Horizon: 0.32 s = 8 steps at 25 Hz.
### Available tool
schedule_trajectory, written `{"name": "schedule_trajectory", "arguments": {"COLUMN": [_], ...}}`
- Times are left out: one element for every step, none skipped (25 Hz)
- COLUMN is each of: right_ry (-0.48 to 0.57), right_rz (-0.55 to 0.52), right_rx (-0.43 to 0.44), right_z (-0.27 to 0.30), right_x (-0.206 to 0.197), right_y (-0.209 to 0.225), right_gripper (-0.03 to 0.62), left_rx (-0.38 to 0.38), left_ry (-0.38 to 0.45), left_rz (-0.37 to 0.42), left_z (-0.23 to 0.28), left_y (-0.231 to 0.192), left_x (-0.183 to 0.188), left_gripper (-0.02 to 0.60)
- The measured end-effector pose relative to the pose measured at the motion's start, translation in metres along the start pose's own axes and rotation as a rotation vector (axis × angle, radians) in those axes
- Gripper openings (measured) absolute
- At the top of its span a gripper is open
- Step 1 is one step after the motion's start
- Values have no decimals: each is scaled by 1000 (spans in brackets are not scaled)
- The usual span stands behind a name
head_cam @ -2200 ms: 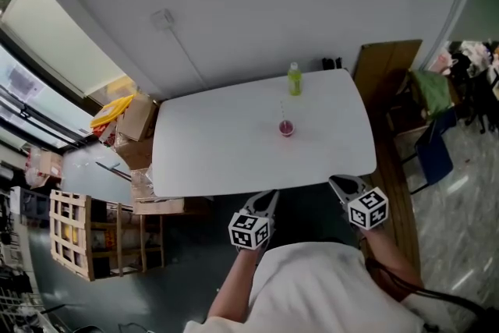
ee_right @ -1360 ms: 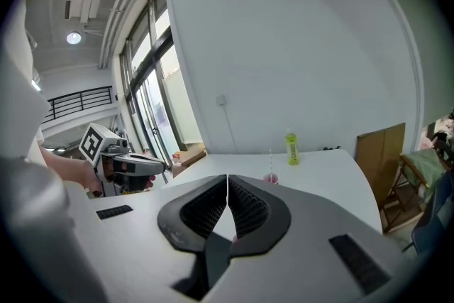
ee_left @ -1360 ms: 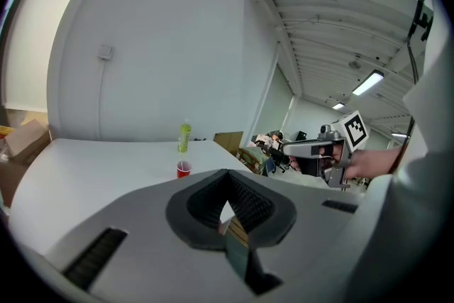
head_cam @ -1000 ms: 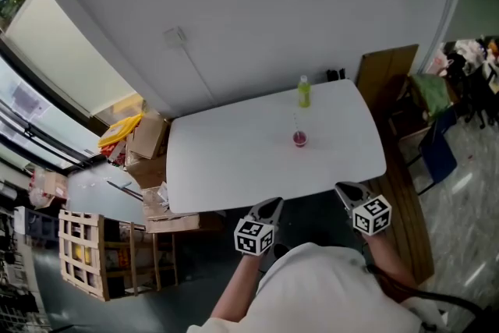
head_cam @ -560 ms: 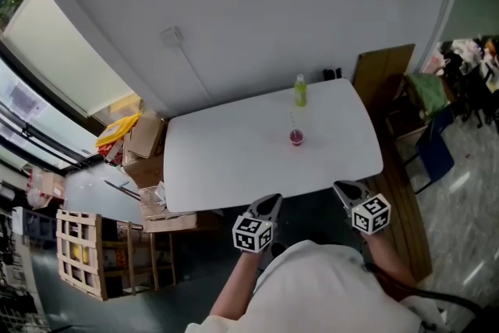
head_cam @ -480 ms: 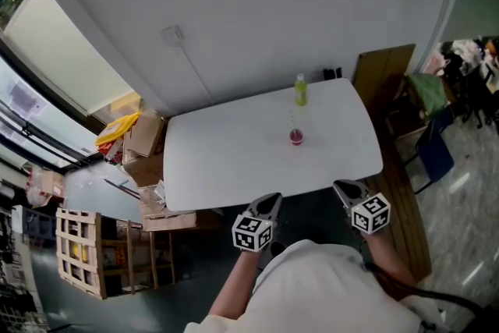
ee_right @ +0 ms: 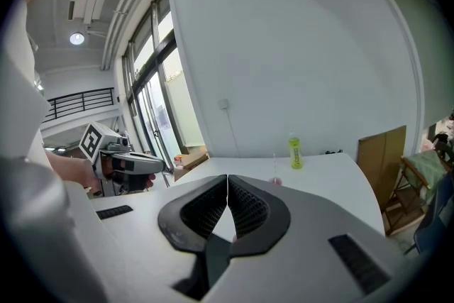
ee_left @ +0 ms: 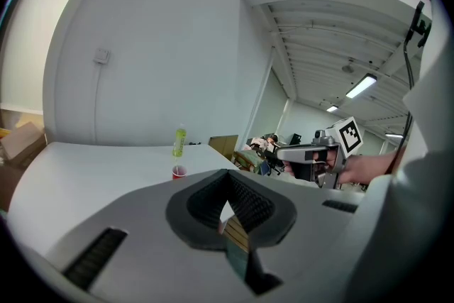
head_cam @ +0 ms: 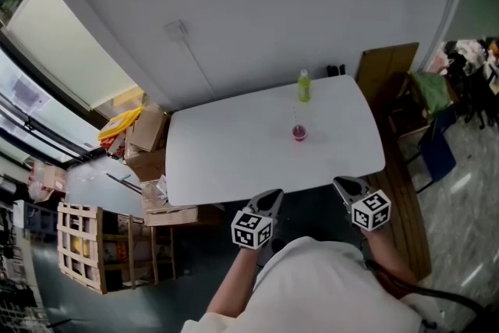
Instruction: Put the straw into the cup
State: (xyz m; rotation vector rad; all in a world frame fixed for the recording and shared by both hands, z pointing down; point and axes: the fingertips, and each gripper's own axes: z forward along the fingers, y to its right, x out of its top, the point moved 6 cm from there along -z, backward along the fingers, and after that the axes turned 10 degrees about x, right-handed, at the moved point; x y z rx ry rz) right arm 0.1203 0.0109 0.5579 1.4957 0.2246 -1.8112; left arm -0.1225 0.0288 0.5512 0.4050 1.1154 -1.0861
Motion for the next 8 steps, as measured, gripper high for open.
{"name": "schedule_trajectory", "arguments": {"right_ry": [1, 1, 2, 3, 3, 3, 2, 2], "right_rz": [-2, -3, -4, -5, -5, -5, -5, -5], "right_rx": [2, 5, 6, 6, 6, 5, 4, 2], "right_z": [1, 2, 3, 4, 4, 4, 4, 4], "right_x": [1, 1, 2, 2, 3, 3, 3, 3], "right_y": [-1, -2, -2, -2, -2, -2, -2, -2], "right_gripper": [34, 34, 34, 34, 34, 34, 34, 34], "left_rx": [0, 0, 0, -1, -1, -2, -3, -4], "left_ry": [-1, -2, -3, -2, -1, 0, 1, 2], "left_rz": [1, 2, 2, 2, 1, 1, 0, -1], "left_z": [-1, -1, -2, -2, -3, -3, -3, -3], "left_y": [-1, -1, -2, -2, -2, -2, -2, -2], "left_x": [0, 0, 1, 1, 1, 1, 0, 0], "left_gripper": [2, 2, 2, 2, 2, 2, 2, 2]}}
